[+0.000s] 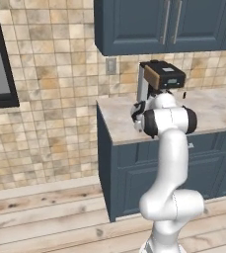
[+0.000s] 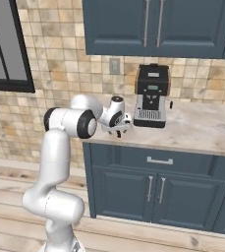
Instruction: Retrieve the butter from the fridge and place it on a plate on the dining table. Then retrieve the butter knife by the fridge and place it near the plate.
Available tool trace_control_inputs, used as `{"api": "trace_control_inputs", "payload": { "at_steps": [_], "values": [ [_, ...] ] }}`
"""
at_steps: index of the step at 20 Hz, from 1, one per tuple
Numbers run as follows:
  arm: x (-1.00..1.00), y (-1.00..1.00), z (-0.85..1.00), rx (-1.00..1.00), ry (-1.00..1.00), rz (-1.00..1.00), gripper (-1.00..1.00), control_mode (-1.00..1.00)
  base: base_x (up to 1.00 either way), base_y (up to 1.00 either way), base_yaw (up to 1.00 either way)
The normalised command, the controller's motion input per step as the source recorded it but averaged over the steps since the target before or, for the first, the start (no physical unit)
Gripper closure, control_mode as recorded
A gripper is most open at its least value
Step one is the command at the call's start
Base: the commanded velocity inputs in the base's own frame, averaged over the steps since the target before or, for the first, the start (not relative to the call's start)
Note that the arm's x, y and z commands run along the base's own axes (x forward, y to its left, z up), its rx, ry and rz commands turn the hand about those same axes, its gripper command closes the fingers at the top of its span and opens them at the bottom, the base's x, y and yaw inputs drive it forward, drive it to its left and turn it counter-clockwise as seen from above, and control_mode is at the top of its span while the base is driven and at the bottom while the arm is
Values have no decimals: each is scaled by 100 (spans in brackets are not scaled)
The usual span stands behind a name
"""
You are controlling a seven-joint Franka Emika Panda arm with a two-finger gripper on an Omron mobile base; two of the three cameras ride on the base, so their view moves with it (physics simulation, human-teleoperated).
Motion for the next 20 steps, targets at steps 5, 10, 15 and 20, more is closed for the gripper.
{"api": "trace_control_inputs", "payload": {
  "at_steps": [5, 10, 15, 20],
  "values": [
    [3, 0, -23, 0, 0, 0, -100, -100, 0, 0, 0],
    [16, -3, -3, 0, 0, 0, -100, -100, 0, 0, 0],
    [16, -15, -3, 0, 0, 0, -100, -100, 0, 0, 0],
    [3, -26, -25, 0, 0, 0, -100, -100, 0, 0, 0]
  ]
}}
